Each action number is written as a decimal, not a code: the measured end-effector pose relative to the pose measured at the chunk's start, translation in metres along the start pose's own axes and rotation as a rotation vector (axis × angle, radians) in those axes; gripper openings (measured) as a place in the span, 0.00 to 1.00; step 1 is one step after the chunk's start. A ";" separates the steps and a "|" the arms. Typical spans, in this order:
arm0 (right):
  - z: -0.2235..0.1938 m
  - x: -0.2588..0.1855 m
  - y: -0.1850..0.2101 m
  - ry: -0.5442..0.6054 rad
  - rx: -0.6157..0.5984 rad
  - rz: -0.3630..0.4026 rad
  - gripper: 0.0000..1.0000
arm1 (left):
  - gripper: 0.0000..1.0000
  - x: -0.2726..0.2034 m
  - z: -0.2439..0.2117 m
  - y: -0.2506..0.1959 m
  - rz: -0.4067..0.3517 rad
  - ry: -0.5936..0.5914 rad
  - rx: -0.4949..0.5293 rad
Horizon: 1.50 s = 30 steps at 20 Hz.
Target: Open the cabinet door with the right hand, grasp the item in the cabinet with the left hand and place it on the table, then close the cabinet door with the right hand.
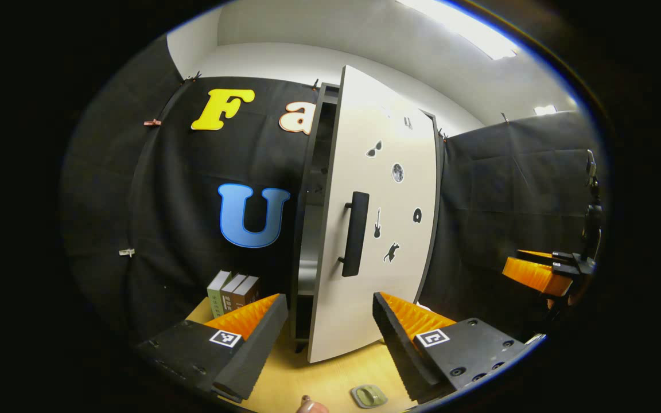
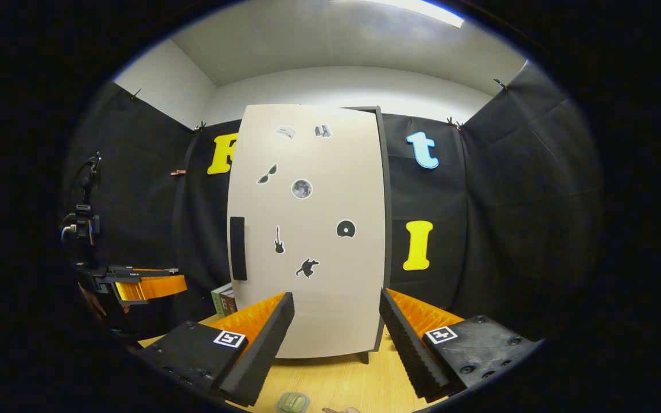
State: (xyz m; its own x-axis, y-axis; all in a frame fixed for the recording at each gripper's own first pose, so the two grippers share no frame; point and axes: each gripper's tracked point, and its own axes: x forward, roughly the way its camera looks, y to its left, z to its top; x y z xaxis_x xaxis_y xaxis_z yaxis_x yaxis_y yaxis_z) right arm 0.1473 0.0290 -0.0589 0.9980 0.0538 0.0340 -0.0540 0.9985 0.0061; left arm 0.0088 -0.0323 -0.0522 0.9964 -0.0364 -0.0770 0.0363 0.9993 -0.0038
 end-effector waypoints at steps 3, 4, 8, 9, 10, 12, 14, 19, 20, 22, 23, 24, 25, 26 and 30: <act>0.000 0.000 -0.001 0.001 0.002 0.004 0.98 | 0.95 0.003 0.004 -0.004 -0.001 -0.008 0.007; -0.001 0.000 -0.002 0.002 0.005 0.003 0.98 | 0.94 0.002 0.005 -0.005 -0.001 -0.010 0.008; -0.002 0.000 -0.008 0.014 0.027 -0.003 0.98 | 0.94 0.003 0.009 -0.008 0.005 -0.014 0.025; -0.002 0.001 -0.011 0.016 0.030 -0.007 0.98 | 0.95 0.003 0.009 -0.010 0.002 -0.014 0.024; -0.002 -0.001 -0.012 0.016 0.032 -0.010 0.98 | 0.94 0.003 0.009 -0.012 0.000 -0.013 0.025; 0.001 -0.002 -0.016 0.011 0.034 -0.017 0.98 | 0.94 0.002 0.008 -0.015 -0.003 -0.007 0.032; 0.003 -0.005 -0.016 0.009 0.036 -0.015 0.98 | 0.95 0.002 0.008 -0.017 -0.002 -0.003 0.045; 0.000 -0.007 -0.019 0.020 0.015 -0.024 0.98 | 0.94 -0.002 0.008 -0.020 0.000 -0.010 0.027; 0.000 -0.008 -0.019 0.022 0.015 -0.022 0.98 | 0.94 -0.002 0.008 -0.018 0.003 -0.009 0.024; -0.001 -0.008 -0.017 0.025 0.019 -0.019 0.98 | 0.94 -0.004 0.008 -0.014 0.020 -0.007 0.028; -0.002 -0.008 -0.017 0.028 0.021 -0.020 0.98 | 0.95 -0.004 0.008 -0.013 0.026 -0.005 0.031; -0.002 -0.007 -0.017 0.031 0.023 -0.020 0.98 | 0.95 -0.005 0.007 -0.014 0.029 -0.006 0.033; -0.003 -0.008 -0.017 0.035 0.024 -0.018 0.98 | 0.95 -0.005 0.008 -0.014 0.030 -0.009 0.035; -0.004 -0.009 -0.016 0.039 0.024 -0.013 0.98 | 0.95 -0.006 0.009 -0.015 0.029 -0.012 0.034; -0.002 -0.009 -0.013 0.036 0.010 -0.003 0.98 | 0.94 -0.007 0.013 -0.020 0.026 -0.026 0.044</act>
State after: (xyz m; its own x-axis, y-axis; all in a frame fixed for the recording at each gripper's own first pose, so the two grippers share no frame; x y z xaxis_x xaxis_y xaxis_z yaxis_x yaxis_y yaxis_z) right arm 0.1389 0.0156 -0.0615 0.9987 0.0513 -0.0016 -0.0512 0.9986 0.0164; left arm 0.0019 -0.0523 -0.0384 0.9987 -0.0113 -0.0506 0.0135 0.9990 0.0416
